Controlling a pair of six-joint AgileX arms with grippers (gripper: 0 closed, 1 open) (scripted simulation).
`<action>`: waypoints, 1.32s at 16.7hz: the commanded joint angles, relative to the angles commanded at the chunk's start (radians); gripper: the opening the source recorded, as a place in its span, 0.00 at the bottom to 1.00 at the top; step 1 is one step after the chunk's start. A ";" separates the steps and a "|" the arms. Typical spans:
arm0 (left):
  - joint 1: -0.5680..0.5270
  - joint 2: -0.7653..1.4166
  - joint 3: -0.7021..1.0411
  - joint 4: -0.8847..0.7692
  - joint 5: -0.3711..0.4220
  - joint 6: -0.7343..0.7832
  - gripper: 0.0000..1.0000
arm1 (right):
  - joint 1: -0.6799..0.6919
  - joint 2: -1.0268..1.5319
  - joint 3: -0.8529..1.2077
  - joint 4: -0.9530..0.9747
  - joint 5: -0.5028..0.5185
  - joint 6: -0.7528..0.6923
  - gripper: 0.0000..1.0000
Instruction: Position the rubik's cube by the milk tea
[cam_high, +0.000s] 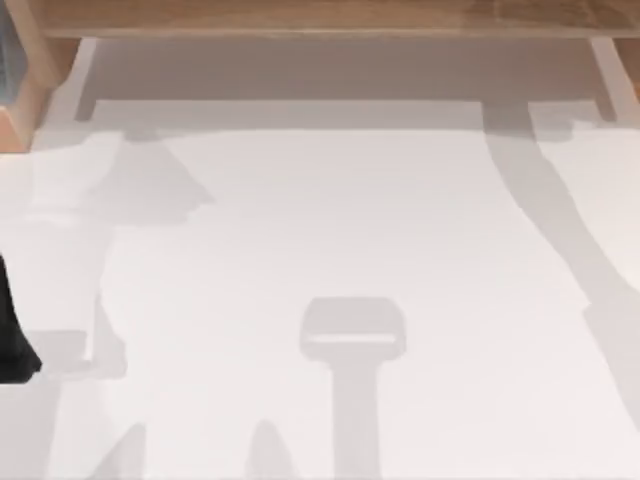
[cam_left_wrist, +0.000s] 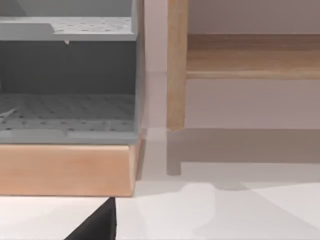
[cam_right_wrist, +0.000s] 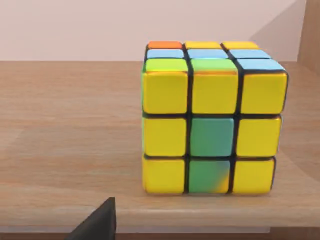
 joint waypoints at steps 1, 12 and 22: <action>0.000 0.000 0.000 0.000 0.000 0.000 1.00 | 0.006 0.028 0.027 0.003 0.006 0.000 1.00; 0.000 0.000 0.000 0.000 0.000 0.000 1.00 | -0.047 0.094 0.107 -0.004 -0.045 0.000 1.00; 0.000 0.000 0.000 0.000 0.000 0.000 1.00 | -0.034 0.282 0.335 -0.048 -0.030 0.000 1.00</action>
